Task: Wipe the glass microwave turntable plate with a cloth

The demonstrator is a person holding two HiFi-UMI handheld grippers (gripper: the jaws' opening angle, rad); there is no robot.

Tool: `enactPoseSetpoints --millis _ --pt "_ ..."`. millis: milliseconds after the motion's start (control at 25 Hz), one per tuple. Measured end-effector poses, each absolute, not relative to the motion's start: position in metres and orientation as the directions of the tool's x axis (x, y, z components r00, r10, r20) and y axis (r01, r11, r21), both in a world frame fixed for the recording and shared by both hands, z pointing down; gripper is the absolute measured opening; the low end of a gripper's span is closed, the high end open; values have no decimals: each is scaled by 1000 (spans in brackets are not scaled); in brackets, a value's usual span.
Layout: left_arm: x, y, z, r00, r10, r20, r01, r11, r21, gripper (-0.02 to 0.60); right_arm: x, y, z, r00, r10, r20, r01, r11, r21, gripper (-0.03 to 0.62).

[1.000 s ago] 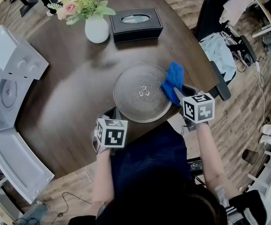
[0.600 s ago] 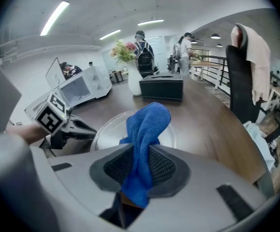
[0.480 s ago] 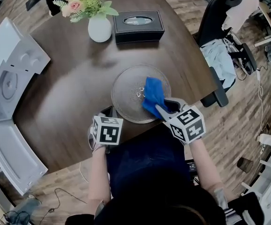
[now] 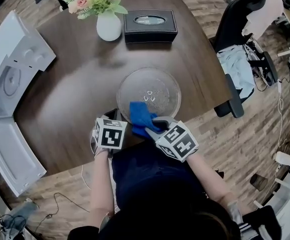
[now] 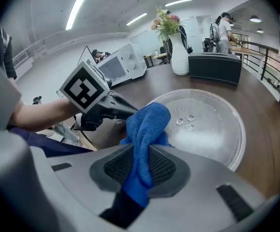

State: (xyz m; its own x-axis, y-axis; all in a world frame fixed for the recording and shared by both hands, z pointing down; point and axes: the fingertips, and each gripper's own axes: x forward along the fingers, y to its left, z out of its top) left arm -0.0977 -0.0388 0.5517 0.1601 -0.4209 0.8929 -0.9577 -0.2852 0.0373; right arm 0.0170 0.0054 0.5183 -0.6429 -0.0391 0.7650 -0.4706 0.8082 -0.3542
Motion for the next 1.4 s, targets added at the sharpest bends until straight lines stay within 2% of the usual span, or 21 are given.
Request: enactPoseSetpoints --millis 480,1400 --pt "-98 -38 552 144 -413 900 -956 -294 18 2 40 -10 523 -625 -80 776 -530 774 -347 74" --pt "-97 -38 552 140 -409 902 -957 -290 17 2 154 -106 528 -476 -309 824 -777 587 -229 75"
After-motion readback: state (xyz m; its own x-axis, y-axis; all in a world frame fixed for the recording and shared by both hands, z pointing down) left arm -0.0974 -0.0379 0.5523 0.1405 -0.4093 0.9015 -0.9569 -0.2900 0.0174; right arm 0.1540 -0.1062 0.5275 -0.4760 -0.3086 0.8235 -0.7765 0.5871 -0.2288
